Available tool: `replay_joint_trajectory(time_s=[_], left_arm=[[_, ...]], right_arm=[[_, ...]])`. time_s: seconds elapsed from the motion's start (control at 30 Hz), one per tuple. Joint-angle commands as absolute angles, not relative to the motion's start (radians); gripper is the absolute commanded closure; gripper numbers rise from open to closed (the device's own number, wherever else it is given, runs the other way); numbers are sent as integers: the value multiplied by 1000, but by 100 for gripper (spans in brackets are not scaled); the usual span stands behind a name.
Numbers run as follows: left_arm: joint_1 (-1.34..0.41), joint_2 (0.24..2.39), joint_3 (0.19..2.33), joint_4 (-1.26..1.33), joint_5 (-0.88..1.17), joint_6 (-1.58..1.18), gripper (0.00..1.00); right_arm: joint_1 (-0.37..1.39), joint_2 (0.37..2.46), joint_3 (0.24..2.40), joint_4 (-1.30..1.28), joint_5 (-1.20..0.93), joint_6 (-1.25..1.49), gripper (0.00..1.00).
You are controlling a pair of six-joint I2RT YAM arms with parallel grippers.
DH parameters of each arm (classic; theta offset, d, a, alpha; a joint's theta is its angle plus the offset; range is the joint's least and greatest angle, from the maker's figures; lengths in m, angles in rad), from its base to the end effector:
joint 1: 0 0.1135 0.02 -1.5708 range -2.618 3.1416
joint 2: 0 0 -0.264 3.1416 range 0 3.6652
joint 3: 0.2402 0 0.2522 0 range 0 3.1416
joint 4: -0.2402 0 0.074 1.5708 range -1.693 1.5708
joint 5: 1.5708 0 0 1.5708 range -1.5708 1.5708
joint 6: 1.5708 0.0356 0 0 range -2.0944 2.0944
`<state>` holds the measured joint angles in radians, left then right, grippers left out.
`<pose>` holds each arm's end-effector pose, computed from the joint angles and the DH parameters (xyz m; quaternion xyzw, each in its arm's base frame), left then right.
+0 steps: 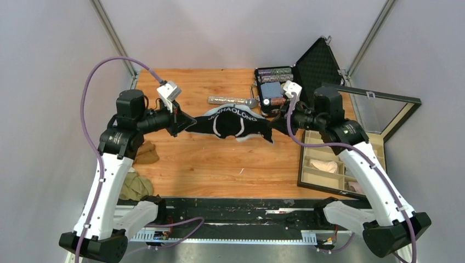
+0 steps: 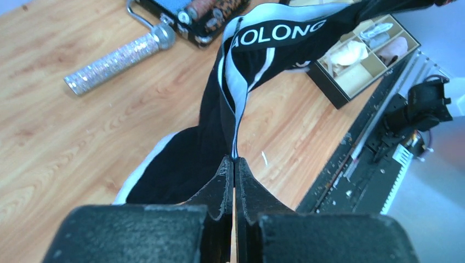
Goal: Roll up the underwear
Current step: Flatten out the underwear at the center of the board.
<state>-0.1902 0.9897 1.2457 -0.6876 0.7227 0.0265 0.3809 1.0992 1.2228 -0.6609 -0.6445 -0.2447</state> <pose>0.1805 -0.0587 0.4121 0.2747 0.7625 -0.3380 0.4784 0.1998 0.1030 0.3860 -0.4026 0.7365 0.3066 0.4488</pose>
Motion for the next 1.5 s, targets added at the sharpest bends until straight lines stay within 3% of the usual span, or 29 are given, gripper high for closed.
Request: replay_joint_trajectory(time_s=[0.0, 0.2, 0.53, 0.67, 0.83, 0.93, 1.1, 1.17, 1.33, 1.47], left_arm=[[-189, 982, 1235, -796, 726, 7, 100], [-189, 1182, 1249, -763, 526, -6, 100], [-189, 1939, 1505, -685, 434, 28, 100], [-189, 2016, 1501, -621, 395, 18, 100], [-189, 2029, 1491, -567, 312, 11, 100], [-189, 2039, 1484, -522, 304, -6, 100], [-188, 2054, 1499, -514, 330, -37, 100], [-189, 2056, 1496, -506, 352, -46, 100], [-189, 2071, 1483, -488, 410, -100, 100], [-187, 2066, 1468, -485, 413, -108, 100]], right_arm=[[384, 1104, 1234, -690, -638, -240, 100], [312, 1250, 1252, -674, -652, -253, 100], [251, 1878, 1455, -648, -622, -262, 100], [248, 1985, 1512, -603, -528, -289, 100], [231, 2015, 1539, -577, -425, -282, 96], [232, 2007, 1530, -559, -405, -278, 88], [278, 1909, 1550, -560, -417, -312, 55], [315, 1853, 1557, -555, -445, -325, 47], [465, 1756, 1465, -443, -641, -420, 45], [593, 1813, 1427, -327, -747, -454, 48]])
